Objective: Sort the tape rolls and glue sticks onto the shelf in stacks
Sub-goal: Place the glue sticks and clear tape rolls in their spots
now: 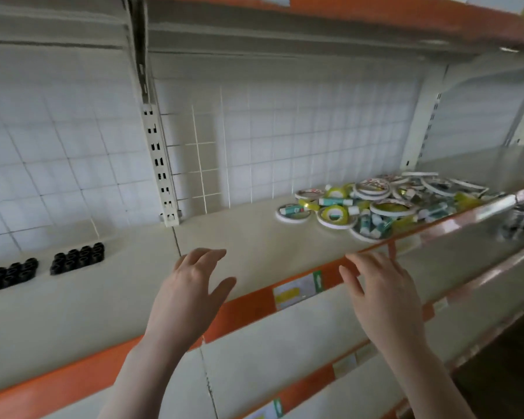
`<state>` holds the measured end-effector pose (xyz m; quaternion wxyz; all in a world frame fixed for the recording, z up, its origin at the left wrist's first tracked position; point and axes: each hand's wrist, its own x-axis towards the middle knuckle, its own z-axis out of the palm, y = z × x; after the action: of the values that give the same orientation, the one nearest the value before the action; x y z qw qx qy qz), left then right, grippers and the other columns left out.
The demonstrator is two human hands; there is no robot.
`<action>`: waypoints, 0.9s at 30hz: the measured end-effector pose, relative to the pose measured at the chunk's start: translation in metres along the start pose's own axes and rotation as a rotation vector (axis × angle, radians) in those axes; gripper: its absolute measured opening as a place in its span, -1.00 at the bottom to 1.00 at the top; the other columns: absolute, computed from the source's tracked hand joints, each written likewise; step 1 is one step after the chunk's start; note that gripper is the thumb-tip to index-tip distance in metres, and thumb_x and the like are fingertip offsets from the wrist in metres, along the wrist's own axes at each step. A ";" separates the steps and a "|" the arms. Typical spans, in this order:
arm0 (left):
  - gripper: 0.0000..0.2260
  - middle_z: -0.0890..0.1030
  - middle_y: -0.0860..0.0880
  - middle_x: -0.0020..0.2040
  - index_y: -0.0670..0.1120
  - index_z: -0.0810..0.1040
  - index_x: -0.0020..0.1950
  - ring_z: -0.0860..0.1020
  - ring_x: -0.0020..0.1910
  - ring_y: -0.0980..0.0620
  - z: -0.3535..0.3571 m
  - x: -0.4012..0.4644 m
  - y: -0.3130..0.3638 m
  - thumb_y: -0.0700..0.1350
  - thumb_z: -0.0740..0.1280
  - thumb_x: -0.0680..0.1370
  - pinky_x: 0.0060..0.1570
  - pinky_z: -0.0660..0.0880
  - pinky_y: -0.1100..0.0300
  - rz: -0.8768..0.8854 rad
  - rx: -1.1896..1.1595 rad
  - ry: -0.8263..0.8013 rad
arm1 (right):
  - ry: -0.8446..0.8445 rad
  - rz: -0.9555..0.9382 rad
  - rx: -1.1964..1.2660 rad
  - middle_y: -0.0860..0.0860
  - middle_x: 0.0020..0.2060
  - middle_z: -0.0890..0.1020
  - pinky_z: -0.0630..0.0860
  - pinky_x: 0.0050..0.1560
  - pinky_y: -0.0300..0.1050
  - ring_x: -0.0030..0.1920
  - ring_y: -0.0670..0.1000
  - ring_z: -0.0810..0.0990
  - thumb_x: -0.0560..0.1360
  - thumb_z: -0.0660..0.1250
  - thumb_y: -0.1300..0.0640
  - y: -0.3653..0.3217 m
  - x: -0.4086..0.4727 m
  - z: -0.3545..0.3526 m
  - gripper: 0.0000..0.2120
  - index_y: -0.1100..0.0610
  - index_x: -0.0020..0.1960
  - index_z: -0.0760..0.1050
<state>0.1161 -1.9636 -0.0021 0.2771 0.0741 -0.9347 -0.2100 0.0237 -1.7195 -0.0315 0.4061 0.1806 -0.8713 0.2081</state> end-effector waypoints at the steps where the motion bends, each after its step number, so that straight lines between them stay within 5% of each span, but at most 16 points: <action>1: -0.60 0.49 0.06 0.23 -0.03 0.47 0.30 0.42 0.22 0.02 0.013 0.011 0.005 0.00 0.38 0.48 0.11 0.36 0.19 0.013 -0.006 0.000 | -0.011 0.012 -0.004 0.11 -0.24 0.61 0.56 -0.25 0.05 -0.24 0.18 0.59 0.42 0.43 0.20 0.012 0.005 0.006 -0.89 0.22 -0.08 0.60; 16: -0.62 0.55 0.01 0.16 -0.03 0.53 0.25 0.49 0.14 -0.07 0.128 0.149 0.079 -0.07 0.43 0.44 0.01 0.42 0.11 0.064 0.025 0.015 | -0.030 -0.009 0.026 0.13 -0.20 0.65 0.56 -0.19 0.04 -0.18 0.19 0.61 0.39 0.44 0.24 0.158 0.117 0.075 -0.84 0.24 -0.03 0.62; 27: -0.60 0.58 -0.04 0.12 -0.09 0.56 0.18 0.53 0.08 -0.12 0.182 0.149 0.136 0.07 0.32 0.42 0.03 0.42 0.09 -0.235 0.174 0.101 | -0.270 -0.283 0.216 0.01 -0.36 0.61 0.57 -0.27 -0.05 -0.31 0.07 0.58 0.43 0.36 -0.01 0.224 0.146 0.099 -0.77 0.15 -0.16 0.63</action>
<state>-0.1111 -1.8147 -0.0086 0.2900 0.2172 -0.9190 -0.1554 -0.2356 -1.6011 -0.0229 0.2891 0.3698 -0.8565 0.2149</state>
